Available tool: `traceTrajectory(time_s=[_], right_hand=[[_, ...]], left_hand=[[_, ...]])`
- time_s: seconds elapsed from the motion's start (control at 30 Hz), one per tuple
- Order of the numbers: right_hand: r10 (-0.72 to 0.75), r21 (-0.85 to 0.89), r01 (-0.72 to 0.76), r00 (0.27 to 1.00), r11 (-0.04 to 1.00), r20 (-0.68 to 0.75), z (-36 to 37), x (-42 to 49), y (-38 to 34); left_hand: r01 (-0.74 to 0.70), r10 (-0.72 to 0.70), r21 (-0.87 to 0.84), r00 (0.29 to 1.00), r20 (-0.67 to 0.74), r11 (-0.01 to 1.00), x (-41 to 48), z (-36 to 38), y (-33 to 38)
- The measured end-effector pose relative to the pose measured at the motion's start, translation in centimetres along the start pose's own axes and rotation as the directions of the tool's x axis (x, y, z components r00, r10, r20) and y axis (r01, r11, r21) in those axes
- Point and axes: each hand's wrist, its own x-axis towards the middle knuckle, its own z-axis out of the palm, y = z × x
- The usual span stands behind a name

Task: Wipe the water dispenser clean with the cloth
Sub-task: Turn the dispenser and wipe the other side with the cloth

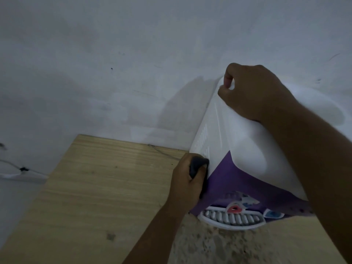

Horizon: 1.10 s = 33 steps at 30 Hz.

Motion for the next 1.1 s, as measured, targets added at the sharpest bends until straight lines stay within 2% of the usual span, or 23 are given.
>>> traceTrajectory(time_s=[0.23, 0.4, 0.53, 0.6, 0.67, 0.9, 1.0, 1.1], right_hand=[[0.003, -0.008, -0.003, 1.000, 1.000, 0.006, 0.2, 0.1, 0.0], [-0.048, -0.037, 0.047, 0.999, 0.998, -0.008, 0.1, -0.2, 0.0], [-0.219, 0.077, 0.218, 0.976, 0.973, -0.001, -0.3, -0.4, -0.8], [-0.338, 0.135, 0.327, 0.939, 0.935, 0.065, -0.4, -0.4, -1.8], [-0.380, 0.149, 0.359, 0.913, 0.921, 0.147, -0.4, -0.1, -2.4], [-0.317, 0.070, 0.313, 0.883, 0.947, 0.345, -0.6, 0.1, -3.1], [-0.273, 0.036, 0.283, 0.873, 0.959, 0.404, -0.6, 0.0, -3.5], [-0.238, -0.108, 0.304, 0.884, 0.947, 0.402, 0.5, -0.1, -4.2]], left_hand=[[0.046, -0.046, -0.009, 0.995, -0.085, 0.999, 2.0, 1.1, -0.4], [0.055, -0.056, -0.013, 0.997, -0.052, 0.998, 2.6, 0.7, -0.8], [0.111, -0.110, 0.007, 0.993, -0.034, 0.994, 2.3, 0.5, -2.0], [0.131, -0.130, 0.015, 0.991, -0.039, 0.991, 2.3, 0.5, -2.2], [0.122, -0.121, 0.039, 0.992, -0.028, 0.992, 2.6, 0.4, -2.1], [0.081, -0.084, 0.084, 0.996, 0.031, 0.993, 3.3, -0.5, -1.8], [-0.009, 0.006, 0.106, 1.000, 0.027, 0.994, 2.9, -0.4, -1.6], [-0.118, 0.114, 0.078, 0.992, 0.053, 0.990, 2.0, -1.0, -2.3]])
